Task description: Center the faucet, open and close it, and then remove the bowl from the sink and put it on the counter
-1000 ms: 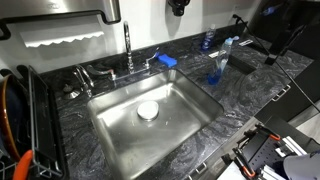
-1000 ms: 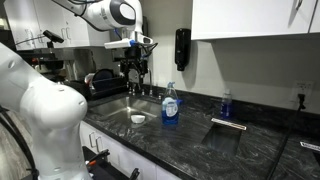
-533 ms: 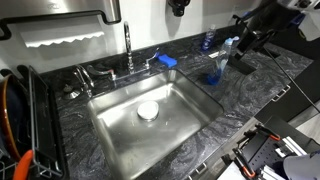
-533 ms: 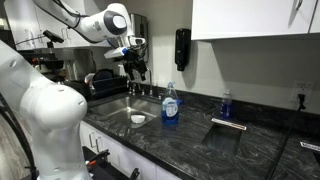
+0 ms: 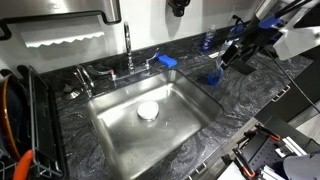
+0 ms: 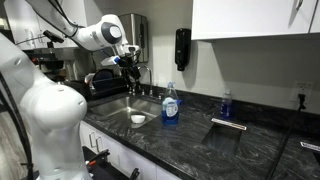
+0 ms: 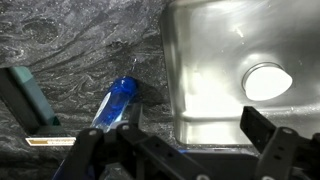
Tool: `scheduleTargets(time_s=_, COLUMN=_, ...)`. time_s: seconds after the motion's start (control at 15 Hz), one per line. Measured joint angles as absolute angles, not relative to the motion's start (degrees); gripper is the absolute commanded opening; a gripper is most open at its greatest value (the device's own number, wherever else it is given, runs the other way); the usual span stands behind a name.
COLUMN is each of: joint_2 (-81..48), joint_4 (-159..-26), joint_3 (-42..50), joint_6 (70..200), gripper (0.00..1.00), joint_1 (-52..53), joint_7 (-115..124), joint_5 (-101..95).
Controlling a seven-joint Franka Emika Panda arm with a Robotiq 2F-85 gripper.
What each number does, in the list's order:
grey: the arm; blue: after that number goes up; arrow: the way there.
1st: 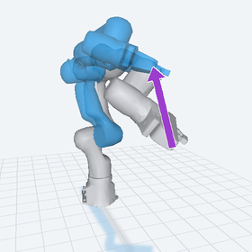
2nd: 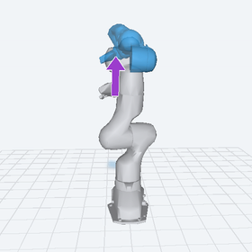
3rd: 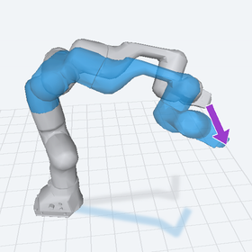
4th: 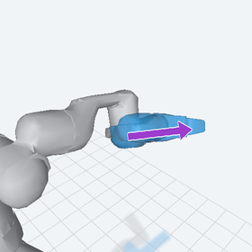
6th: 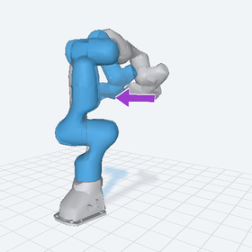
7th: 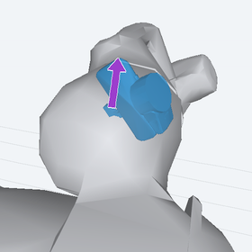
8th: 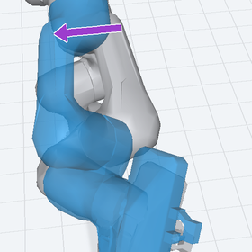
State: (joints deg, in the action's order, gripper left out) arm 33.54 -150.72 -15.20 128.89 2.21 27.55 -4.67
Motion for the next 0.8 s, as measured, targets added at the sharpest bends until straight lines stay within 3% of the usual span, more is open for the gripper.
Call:
scheduleTargets(time_s=0.47, joint_2=21.44, joint_4=-147.17, joint_3=-13.91, joint_6=132.81, gripper=1.00, joint_1=3.01, joint_7=26.27, joint_5=-0.30)
scheduleTargets(time_s=0.8, joint_2=20.26, joint_4=-146.18, joint_3=-13.63, joint_6=132.78, gripper=1.00, joint_1=3.16, joint_7=26.29, joint_5=-0.31)
